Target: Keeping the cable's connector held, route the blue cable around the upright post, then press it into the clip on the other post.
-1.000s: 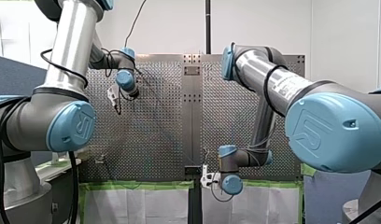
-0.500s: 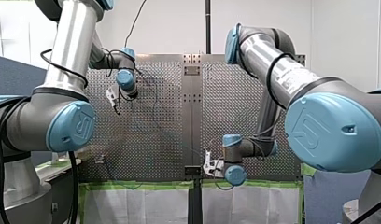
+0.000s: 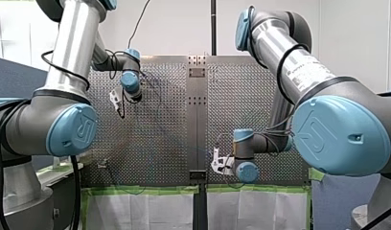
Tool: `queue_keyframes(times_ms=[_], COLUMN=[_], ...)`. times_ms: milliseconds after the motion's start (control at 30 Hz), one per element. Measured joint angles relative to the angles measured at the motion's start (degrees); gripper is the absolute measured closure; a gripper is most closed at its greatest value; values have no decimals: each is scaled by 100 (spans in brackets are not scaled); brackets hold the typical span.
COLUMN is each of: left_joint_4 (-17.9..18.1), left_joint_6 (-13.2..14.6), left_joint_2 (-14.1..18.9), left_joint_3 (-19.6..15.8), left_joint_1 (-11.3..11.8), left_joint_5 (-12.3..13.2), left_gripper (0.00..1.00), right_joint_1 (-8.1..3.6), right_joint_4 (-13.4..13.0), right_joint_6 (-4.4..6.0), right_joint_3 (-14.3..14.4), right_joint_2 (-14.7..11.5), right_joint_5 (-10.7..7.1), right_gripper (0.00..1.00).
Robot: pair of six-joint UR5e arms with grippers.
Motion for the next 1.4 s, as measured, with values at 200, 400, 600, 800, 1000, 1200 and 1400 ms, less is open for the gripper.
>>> queue_keyframes(times_ms=[200, 400, 600, 800, 1000, 1200, 1400], left_joint_4=[-3, -3, -3, -3, -54, -128, -142], left_joint_6=[9, 13, -50, -247, -475, -745, -1037], left_joint_2=[0, 1, 2, 0, 0, 1, 1], left_joint_3=[0, 0, 0, 0, 0, 0, 0], left_joint_1=[-5, -8, -23, -36, -63, -23, 33], left_joint_5=[-9, -10, -9, -10, -51, -168, -117], left_gripper=[4, 4, 4, 1, 1, 1, 1], right_joint_1=[-36, -140, -222, -259, -273, -275, -276], right_joint_4=[-142, -338, -631, -709, -721, -723, -731], right_joint_6=[-6, 22, 27, -11, -25, -26, -26], right_joint_3=[236, 271, 228, 143, 122, 120, 121], right_joint_2=[138, 335, 417, 423, 424, 425, 426], right_joint_5=[-8, -108, -348, -581, -673, -681, -682], right_gripper=[100, 100, 100, 100, 100, 100, 100])
